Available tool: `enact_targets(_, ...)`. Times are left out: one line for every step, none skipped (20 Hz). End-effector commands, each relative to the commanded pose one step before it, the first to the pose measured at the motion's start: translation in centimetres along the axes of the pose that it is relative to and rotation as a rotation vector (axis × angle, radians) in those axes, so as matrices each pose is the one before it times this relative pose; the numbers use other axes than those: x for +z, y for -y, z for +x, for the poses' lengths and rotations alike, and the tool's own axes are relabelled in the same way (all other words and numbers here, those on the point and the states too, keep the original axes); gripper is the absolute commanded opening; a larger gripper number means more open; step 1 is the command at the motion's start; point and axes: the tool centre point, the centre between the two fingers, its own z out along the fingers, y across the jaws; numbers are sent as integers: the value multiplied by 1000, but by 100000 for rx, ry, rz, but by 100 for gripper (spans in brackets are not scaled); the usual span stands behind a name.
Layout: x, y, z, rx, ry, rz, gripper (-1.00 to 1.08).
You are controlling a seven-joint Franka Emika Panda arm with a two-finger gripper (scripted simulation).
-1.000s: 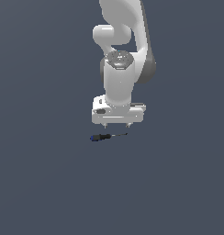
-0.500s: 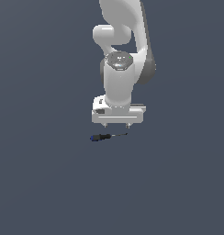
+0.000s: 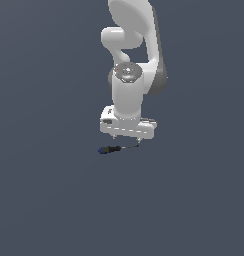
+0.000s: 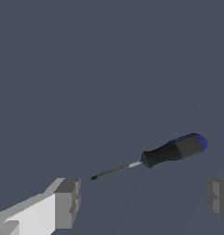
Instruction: Pick up the object and move it to a goal position.
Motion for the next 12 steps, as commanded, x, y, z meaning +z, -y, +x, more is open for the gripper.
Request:
enact_targets(603, -132, -148, 6562, 223, 171, 100)
enact_targets(263, -67, -60, 2932, 90, 64, 100)
enact_targets(265, -72, -59, 2967, 88, 56, 100)
enact_targets(263, -76, -57, 2969, 85, 47, 100)
enact_targets(262, -80, -55, 2971, 81, 39, 100)
enact_targets(260, -84, -53, 2973, 78, 31, 100)
enact_targets(259, -88, -50, 2976, 73, 23, 100)
enact_targets(257, -91, -47, 2977, 68, 16, 100)
enact_targets(256, -95, -44, 2980, 63, 9, 100)
enact_targets(254, -99, -41, 2982, 58, 2, 100)
enact_targets(253, -102, -38, 2983, 52, -5, 100)
enact_targets(251, -106, -35, 2986, 46, -11, 100)
